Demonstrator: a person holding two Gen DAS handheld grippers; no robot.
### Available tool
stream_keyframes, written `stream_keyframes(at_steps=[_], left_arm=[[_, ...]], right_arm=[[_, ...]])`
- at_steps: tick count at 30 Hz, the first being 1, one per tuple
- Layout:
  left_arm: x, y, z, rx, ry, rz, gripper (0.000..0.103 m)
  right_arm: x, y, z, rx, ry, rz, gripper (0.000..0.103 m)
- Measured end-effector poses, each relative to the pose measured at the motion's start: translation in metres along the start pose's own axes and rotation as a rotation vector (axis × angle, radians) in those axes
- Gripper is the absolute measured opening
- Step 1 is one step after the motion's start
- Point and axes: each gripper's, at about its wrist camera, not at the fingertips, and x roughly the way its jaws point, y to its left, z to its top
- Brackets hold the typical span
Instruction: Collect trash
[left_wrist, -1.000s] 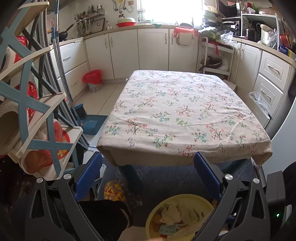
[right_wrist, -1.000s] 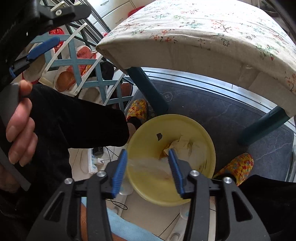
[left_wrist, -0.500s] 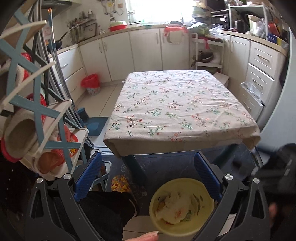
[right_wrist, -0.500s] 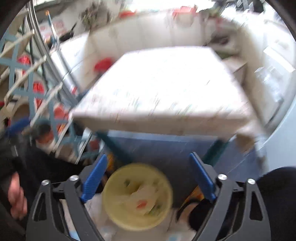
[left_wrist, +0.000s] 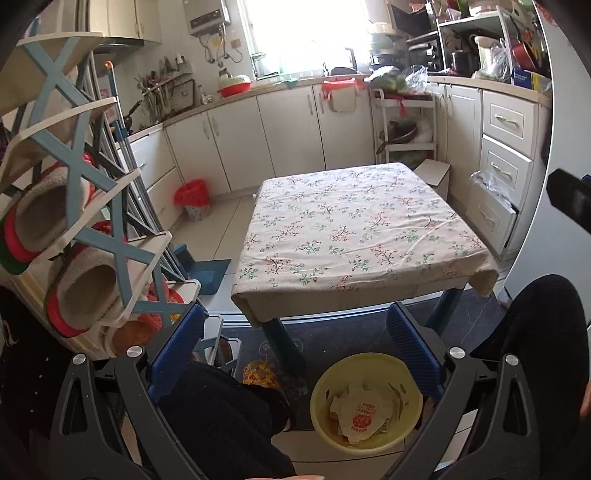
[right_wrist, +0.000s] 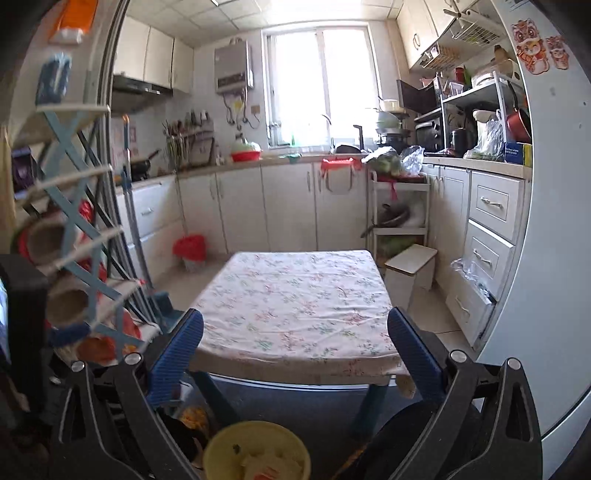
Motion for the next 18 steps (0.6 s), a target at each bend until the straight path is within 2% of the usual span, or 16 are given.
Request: stream_keyframes(at_steps=[18], left_arm=[[-0.018, 0.006, -0.004, -0.018, -0.010, -0.014, 0.095]], right_arm=[[-0.021, 0.009, -0.004, 0.016, -0.001, 0.036, 0.096]])
